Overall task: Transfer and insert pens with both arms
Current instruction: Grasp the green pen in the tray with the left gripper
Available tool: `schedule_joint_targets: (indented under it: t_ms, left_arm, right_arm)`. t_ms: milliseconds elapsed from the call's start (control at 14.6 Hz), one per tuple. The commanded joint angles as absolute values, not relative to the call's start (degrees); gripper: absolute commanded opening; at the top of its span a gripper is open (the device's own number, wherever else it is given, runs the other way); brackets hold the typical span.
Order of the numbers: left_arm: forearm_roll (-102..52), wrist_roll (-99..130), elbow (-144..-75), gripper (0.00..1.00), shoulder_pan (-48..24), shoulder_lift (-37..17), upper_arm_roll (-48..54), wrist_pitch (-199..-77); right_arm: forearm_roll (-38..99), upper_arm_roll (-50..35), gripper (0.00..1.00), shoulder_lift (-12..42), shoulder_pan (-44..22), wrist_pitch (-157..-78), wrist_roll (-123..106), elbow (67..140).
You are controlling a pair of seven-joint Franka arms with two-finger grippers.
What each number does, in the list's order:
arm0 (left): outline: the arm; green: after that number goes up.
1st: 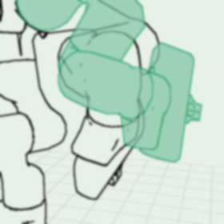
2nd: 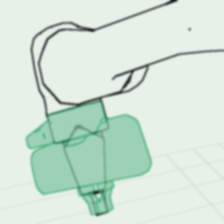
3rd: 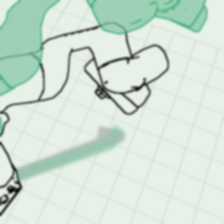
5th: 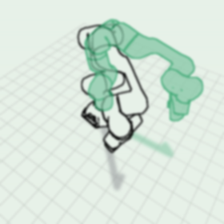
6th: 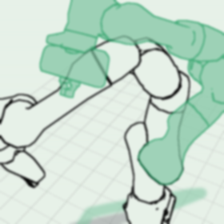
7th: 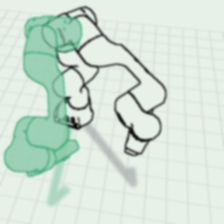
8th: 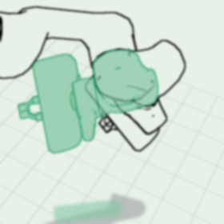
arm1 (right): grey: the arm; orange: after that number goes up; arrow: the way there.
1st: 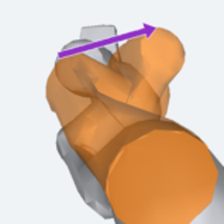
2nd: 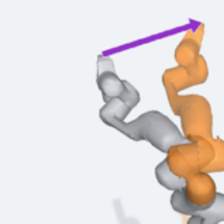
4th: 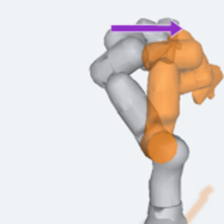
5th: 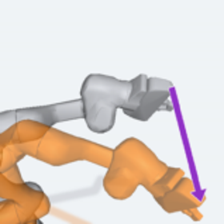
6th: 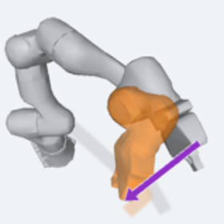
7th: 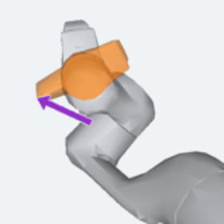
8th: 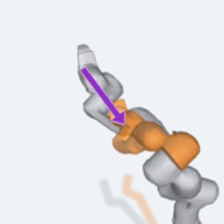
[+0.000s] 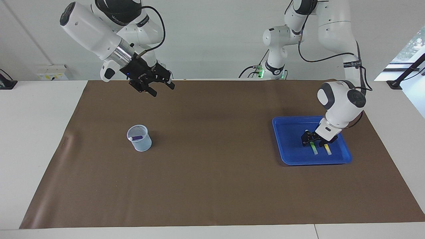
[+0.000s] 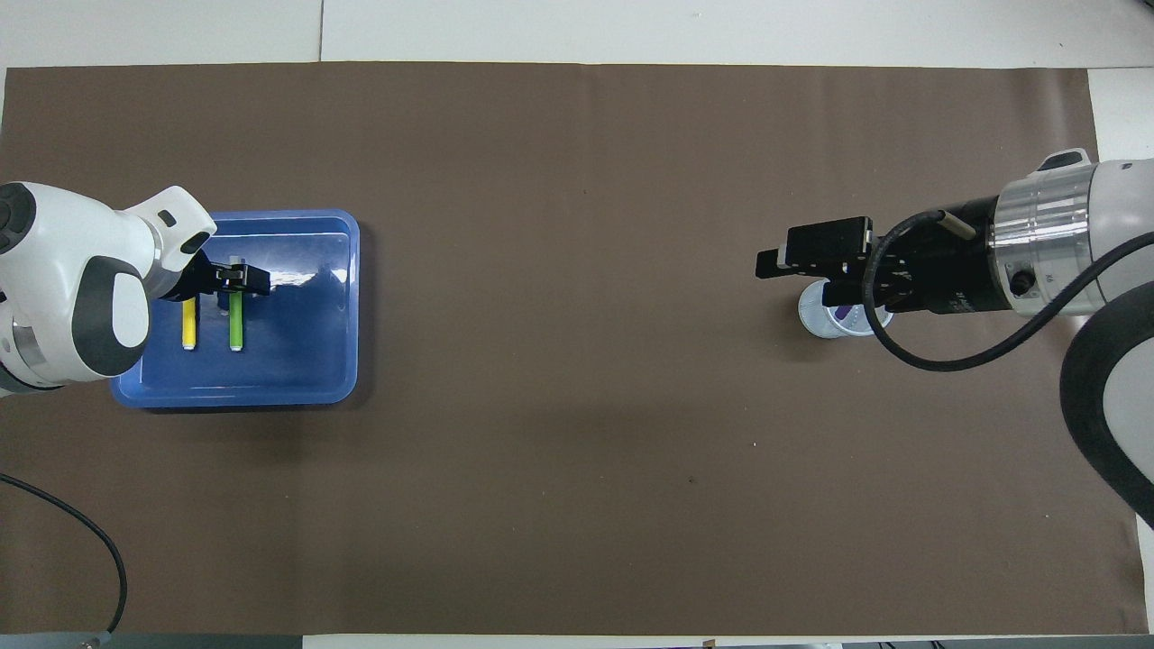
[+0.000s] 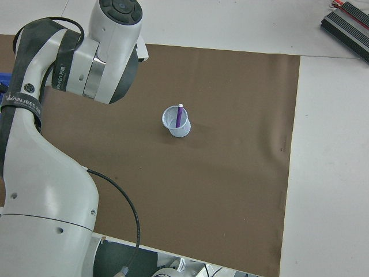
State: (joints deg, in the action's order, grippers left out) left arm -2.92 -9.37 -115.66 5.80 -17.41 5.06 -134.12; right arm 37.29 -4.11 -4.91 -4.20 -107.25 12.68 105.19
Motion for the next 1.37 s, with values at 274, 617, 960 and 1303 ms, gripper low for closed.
schedule_joint_targets:
  t_ms: [274,617,960,1303]
  left_arm:
    - [-1.8,-6.2,-118.7,0.0,7.1,-16.1,5.6,-135.3]
    - [-1.8,0.6,-118.3,0.0,6.2,-13.5,5.9,-134.5]
    - [-3.3,21.4,-116.2,0.0,1.4,-7.7,6.2,-127.7]
    - [-9.6,47.2,-110.1,0.0,-4.0,-7.2,6.2,-122.7]
  right_arm:
    - [39.3,-4.4,1.0,-6.4,-6.1,-111.8,17.6,107.8]
    - [39.3,-4.4,1.0,-6.5,-6.1,-111.8,17.6,107.8]
    - [39.3,-4.4,1.0,-6.5,-6.1,-111.8,17.7,107.8]
    - [39.3,-4.4,1.0,-6.5,-6.2,-111.8,17.6,107.8]
